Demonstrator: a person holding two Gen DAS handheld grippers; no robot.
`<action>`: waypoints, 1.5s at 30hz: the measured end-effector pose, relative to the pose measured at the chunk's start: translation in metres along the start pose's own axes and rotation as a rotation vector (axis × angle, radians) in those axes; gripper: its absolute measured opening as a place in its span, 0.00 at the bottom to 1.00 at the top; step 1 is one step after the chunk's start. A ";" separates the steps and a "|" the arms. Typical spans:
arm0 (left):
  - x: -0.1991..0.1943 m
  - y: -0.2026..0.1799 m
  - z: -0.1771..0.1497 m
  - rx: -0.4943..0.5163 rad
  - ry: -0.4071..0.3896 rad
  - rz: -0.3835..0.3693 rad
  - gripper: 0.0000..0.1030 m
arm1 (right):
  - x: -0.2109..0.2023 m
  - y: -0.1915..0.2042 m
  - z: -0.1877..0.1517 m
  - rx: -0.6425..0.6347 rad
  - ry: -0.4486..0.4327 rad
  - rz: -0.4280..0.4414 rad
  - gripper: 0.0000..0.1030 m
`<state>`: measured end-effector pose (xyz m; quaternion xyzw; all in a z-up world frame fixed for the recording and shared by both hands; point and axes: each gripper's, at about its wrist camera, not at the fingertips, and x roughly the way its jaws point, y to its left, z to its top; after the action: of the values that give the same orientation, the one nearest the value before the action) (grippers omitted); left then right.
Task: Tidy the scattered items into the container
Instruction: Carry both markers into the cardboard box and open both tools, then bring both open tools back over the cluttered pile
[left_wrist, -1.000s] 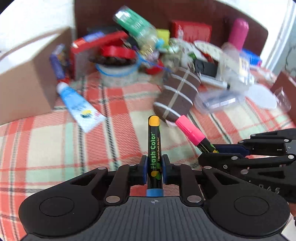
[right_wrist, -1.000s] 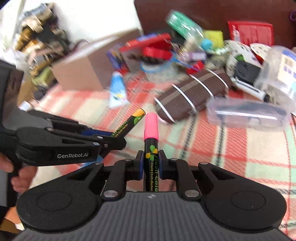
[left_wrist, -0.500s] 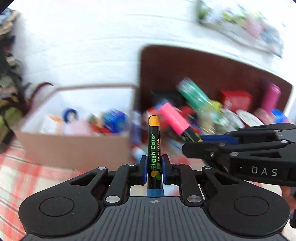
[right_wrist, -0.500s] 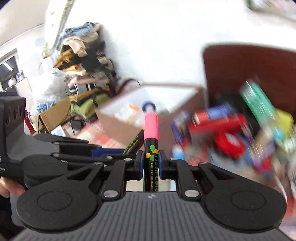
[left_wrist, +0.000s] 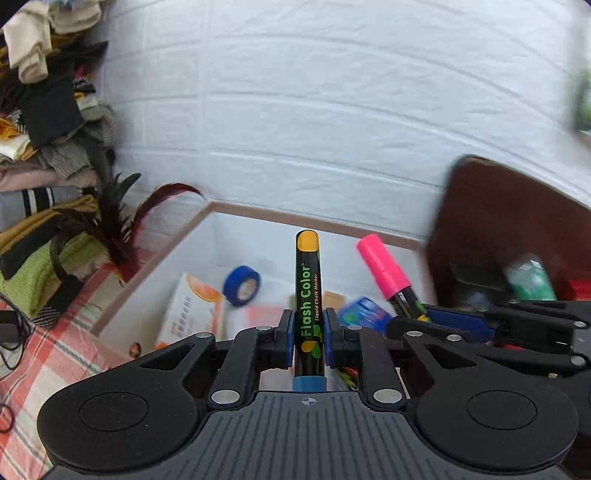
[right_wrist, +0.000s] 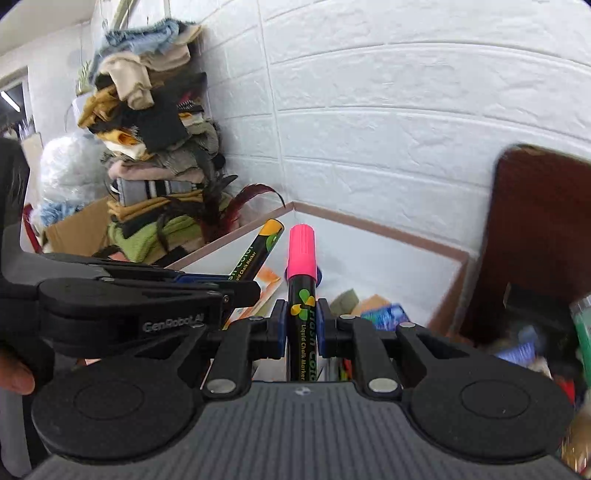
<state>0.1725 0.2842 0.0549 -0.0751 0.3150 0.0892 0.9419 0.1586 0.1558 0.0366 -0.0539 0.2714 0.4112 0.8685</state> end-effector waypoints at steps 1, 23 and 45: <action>0.009 0.004 0.003 -0.007 0.007 0.008 0.11 | 0.009 0.001 0.002 -0.010 0.007 -0.009 0.18; 0.058 0.040 -0.007 -0.016 0.020 0.176 0.90 | 0.078 -0.018 -0.006 -0.035 0.062 -0.143 0.70; -0.037 -0.037 -0.033 0.052 -0.012 0.065 1.00 | -0.079 -0.027 -0.017 -0.023 -0.103 -0.095 1.00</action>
<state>0.1327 0.2374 0.0545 -0.0400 0.3141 0.1121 0.9419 0.1310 0.0788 0.0594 -0.0554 0.2186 0.3750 0.8992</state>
